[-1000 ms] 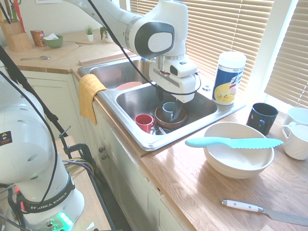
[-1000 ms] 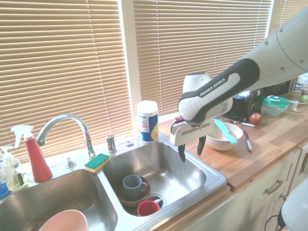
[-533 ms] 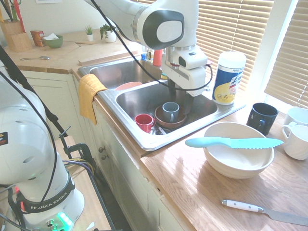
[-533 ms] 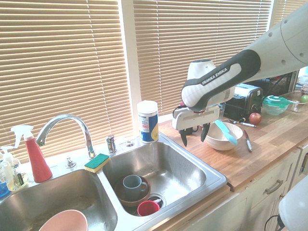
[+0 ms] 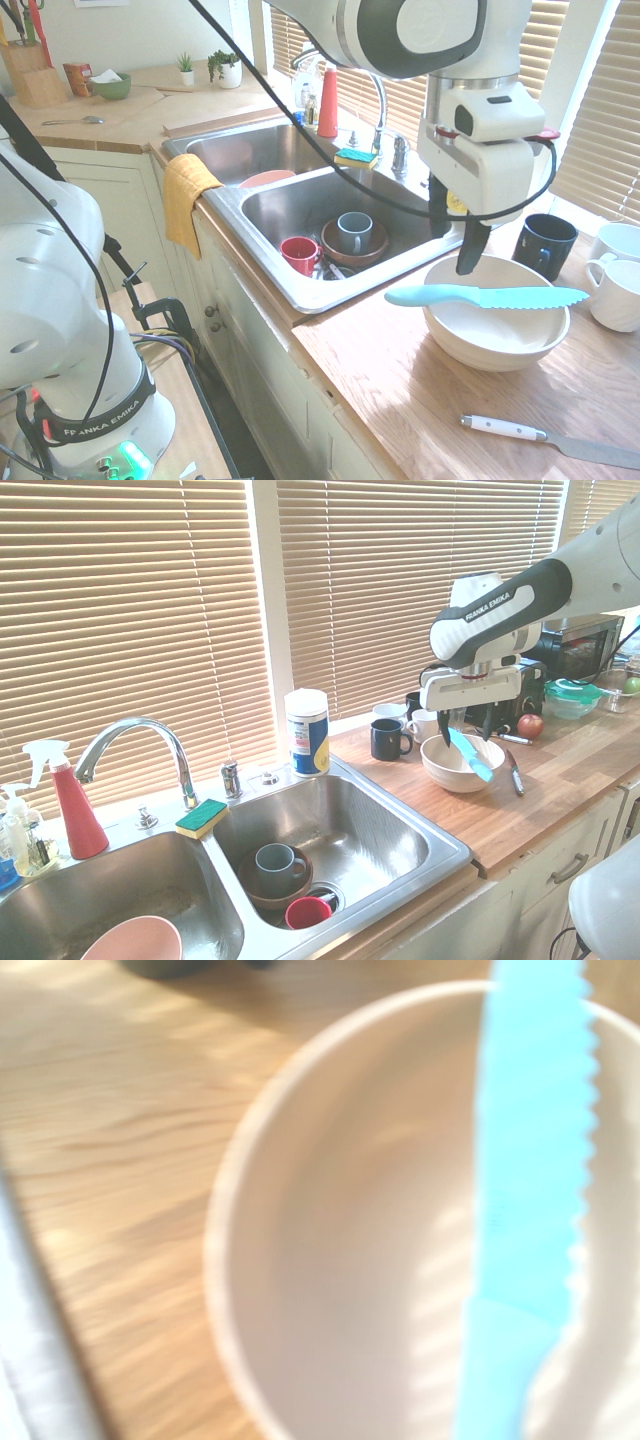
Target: Put the knife into the sink
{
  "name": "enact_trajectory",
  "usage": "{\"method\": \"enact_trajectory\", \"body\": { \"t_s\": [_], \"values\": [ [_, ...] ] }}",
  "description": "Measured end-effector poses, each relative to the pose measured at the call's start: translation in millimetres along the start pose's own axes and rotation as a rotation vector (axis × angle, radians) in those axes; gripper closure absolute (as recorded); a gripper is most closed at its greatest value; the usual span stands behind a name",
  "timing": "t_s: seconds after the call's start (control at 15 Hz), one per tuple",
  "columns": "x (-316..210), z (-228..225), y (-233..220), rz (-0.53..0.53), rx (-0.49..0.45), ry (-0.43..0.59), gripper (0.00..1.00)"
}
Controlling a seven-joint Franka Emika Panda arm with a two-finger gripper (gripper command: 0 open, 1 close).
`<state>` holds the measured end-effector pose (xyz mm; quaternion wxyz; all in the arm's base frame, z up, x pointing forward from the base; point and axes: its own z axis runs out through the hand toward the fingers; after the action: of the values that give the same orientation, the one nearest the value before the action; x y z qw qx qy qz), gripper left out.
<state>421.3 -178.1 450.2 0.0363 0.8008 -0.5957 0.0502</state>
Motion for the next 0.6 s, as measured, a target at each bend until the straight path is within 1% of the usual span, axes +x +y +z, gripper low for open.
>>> {"method": "enact_trajectory", "body": {
  "t_s": [0.4, 0.47, 0.6],
  "values": [
    [2.1, 45.4, 10.7, 0.020, -0.008, -0.019, 0.00],
    [1.2, 51.6, 12.2, 0.021, -0.011, -0.023, 1.00],
    [3.2, 55.4, 13.7, 0.027, -0.005, -0.021, 1.00]
  ]
}}
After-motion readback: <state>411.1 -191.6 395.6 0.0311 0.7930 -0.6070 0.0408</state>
